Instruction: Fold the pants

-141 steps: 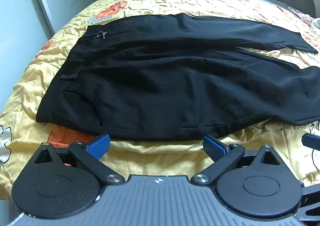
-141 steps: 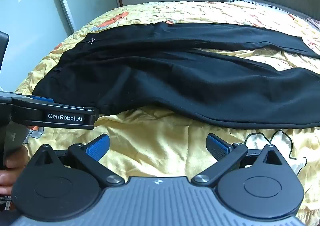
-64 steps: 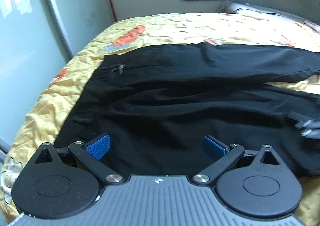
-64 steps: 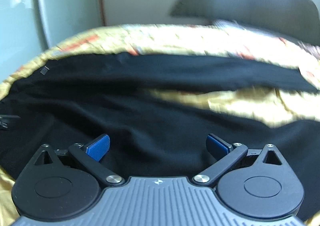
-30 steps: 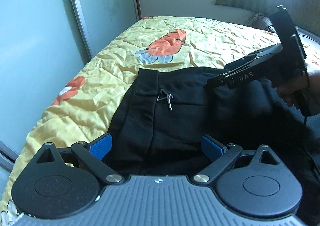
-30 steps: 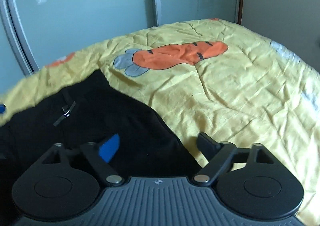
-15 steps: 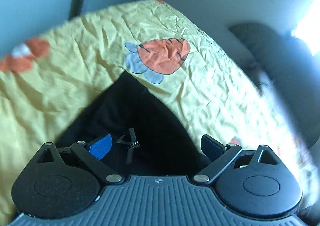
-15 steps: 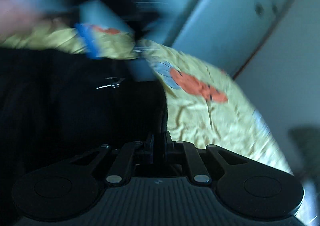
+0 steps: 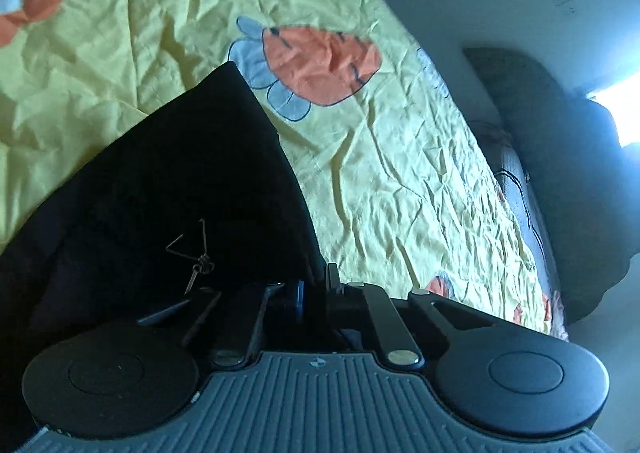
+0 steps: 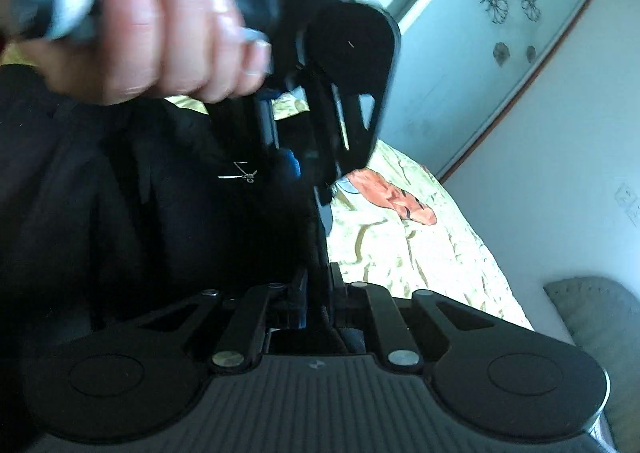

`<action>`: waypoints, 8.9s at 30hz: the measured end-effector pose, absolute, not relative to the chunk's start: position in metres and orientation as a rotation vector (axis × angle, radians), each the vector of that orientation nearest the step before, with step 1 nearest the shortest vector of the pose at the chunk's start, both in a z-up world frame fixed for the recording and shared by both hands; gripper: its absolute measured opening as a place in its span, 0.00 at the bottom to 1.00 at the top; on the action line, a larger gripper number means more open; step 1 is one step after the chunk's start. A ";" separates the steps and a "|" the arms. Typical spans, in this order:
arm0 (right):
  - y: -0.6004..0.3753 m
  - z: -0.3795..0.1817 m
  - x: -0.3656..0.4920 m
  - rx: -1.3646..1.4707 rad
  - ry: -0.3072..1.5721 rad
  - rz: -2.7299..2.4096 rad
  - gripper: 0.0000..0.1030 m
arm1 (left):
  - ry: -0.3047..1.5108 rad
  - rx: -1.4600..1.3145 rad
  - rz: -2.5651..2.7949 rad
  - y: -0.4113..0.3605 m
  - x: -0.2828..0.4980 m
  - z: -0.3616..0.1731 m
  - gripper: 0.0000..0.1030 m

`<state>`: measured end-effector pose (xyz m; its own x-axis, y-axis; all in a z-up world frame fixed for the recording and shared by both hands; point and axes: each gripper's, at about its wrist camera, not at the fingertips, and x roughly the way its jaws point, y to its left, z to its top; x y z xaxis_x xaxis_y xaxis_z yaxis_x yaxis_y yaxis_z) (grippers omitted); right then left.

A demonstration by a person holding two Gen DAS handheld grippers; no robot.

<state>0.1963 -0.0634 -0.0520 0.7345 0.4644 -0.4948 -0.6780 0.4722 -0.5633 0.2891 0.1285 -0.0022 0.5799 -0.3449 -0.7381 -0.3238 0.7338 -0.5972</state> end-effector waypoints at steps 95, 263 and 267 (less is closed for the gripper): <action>-0.374 -0.030 -0.026 0.395 0.538 0.165 0.62 | 0.691 0.265 -0.589 -0.057 0.013 0.068 0.58; -0.531 -0.072 -0.089 0.810 0.383 -0.362 0.64 | 0.597 0.278 -0.671 -0.204 -0.006 -0.040 0.91; -0.553 -0.086 -0.083 0.976 0.248 -0.401 0.59 | 0.608 0.269 -0.670 -0.203 -0.005 -0.040 0.92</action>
